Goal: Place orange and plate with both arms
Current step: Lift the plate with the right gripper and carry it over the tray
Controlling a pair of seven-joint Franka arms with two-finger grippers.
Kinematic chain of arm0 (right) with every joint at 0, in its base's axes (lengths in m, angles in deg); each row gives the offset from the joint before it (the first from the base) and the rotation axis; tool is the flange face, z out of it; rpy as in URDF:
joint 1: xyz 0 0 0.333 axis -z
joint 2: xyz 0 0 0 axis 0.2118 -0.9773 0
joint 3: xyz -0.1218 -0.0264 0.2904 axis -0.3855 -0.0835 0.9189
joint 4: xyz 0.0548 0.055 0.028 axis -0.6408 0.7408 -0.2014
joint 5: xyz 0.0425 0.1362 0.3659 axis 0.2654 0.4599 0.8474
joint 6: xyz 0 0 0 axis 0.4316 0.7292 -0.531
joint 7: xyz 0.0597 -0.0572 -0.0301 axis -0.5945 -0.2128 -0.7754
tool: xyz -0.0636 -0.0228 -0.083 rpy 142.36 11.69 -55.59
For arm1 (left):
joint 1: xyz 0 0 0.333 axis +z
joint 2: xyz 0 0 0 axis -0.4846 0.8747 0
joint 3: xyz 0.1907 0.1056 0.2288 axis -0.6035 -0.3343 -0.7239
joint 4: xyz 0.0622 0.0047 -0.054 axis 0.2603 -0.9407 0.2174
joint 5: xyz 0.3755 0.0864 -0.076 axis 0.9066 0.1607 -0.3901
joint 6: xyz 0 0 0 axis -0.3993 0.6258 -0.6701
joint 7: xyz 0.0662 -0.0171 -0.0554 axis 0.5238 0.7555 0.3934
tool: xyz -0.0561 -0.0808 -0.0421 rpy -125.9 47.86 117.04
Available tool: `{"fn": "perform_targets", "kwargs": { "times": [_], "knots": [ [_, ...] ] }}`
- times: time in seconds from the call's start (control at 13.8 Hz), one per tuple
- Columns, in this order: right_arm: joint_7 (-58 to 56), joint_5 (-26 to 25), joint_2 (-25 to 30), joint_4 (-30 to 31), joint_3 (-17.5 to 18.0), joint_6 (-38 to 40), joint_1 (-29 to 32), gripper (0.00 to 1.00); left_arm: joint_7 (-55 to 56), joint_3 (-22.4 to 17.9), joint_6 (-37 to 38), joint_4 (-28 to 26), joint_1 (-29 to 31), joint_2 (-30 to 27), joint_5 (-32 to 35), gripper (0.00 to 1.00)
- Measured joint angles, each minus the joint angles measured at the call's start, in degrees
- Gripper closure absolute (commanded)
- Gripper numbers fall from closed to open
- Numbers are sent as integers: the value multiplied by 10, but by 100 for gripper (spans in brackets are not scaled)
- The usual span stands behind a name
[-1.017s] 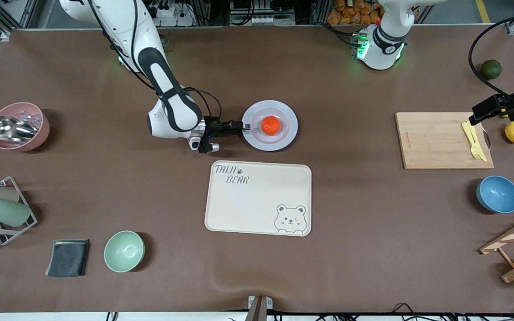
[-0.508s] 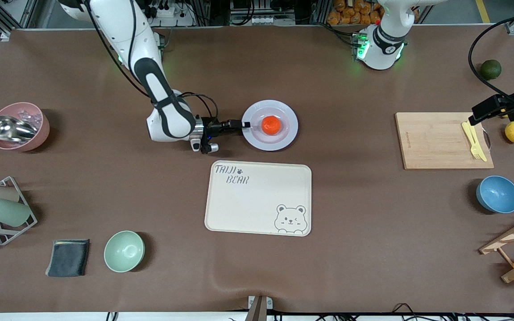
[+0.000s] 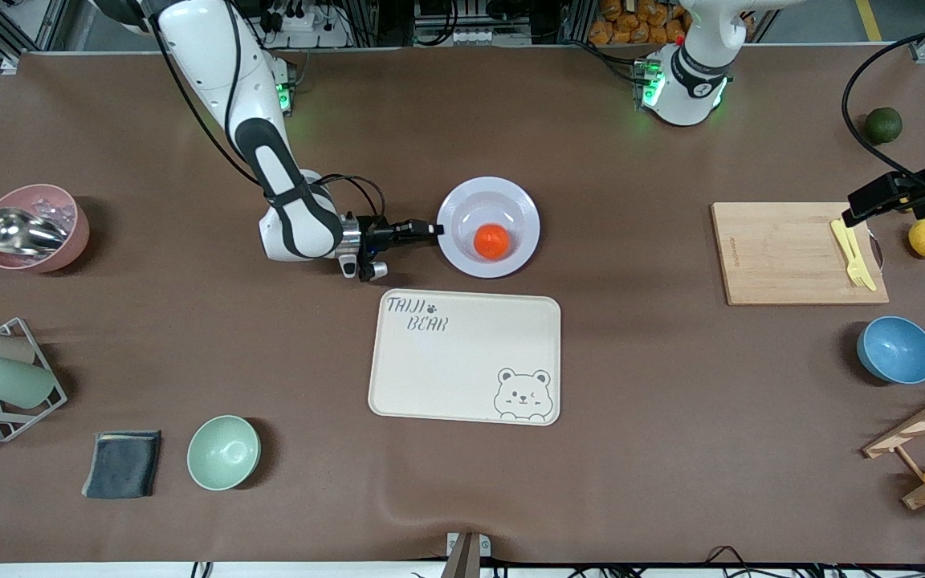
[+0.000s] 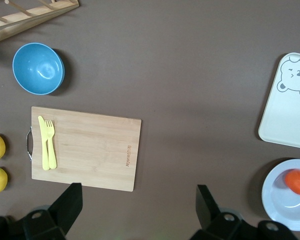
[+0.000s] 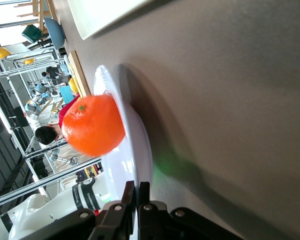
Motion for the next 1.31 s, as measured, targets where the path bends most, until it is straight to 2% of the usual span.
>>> {"fn": "perform_targets", "kwargs": {
  "times": [0.58,1.31],
  "knots": [
    [-2,0,0,-30,1,0,0,100,0,0,0,0,-1,0,0,0],
    [-3,1,12,-46,-1,77,23,100,0,0,0,0,-1,0,0,0]
  ]
}}
